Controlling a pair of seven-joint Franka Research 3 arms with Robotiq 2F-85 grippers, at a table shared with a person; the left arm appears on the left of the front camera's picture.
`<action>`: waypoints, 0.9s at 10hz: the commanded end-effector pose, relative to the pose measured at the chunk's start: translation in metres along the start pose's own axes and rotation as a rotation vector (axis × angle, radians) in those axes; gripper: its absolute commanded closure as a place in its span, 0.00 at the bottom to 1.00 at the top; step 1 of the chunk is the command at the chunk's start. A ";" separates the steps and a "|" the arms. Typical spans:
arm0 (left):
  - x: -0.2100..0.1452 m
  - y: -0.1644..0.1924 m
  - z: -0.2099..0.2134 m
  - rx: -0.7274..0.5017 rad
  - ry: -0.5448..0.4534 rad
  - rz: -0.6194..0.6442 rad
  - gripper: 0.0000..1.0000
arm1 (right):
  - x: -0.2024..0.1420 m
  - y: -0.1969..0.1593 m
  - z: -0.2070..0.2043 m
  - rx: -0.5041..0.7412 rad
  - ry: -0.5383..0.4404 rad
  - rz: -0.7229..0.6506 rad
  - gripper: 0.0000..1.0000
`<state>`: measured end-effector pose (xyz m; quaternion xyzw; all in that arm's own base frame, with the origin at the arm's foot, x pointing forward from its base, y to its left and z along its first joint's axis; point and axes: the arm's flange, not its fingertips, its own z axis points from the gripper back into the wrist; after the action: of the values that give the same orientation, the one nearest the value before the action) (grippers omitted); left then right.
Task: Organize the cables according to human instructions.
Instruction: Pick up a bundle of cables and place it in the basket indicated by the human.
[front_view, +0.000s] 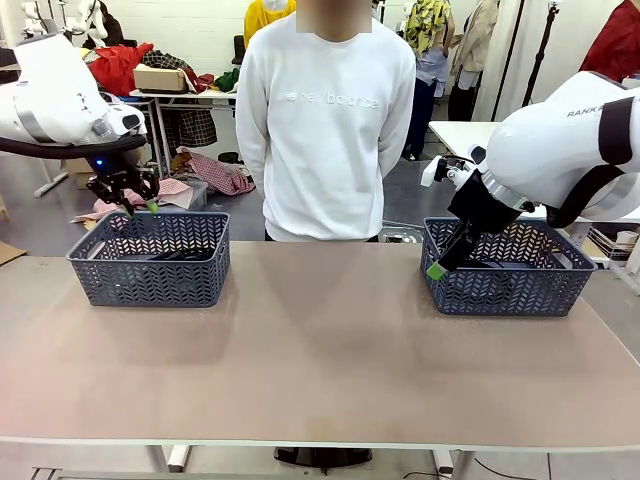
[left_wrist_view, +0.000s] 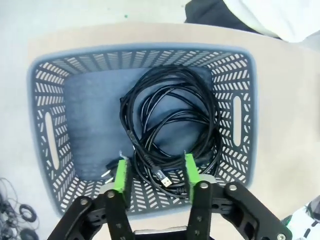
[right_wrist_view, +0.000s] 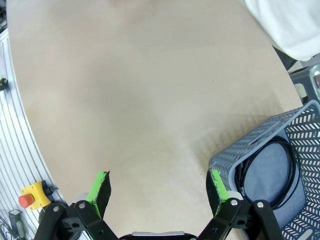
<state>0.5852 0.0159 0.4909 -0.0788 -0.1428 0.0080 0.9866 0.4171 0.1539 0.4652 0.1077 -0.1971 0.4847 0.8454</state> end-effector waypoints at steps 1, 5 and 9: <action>0.002 -0.001 0.003 -0.005 -0.015 0.030 0.30 | 0.001 0.001 0.000 -0.003 -0.001 -0.001 0.00; -0.001 -0.002 0.007 -0.006 0.005 0.041 0.00 | 0.001 0.001 0.000 -0.003 -0.001 -0.001 0.00; 0.000 -0.001 0.004 -0.002 0.000 0.033 0.00 | 0.001 0.001 0.000 -0.003 -0.001 -0.001 0.00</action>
<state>0.5827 0.0142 0.4942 -0.0859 -0.1360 0.0345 0.9864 0.4171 0.1539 0.4652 0.1077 -0.1971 0.4847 0.8454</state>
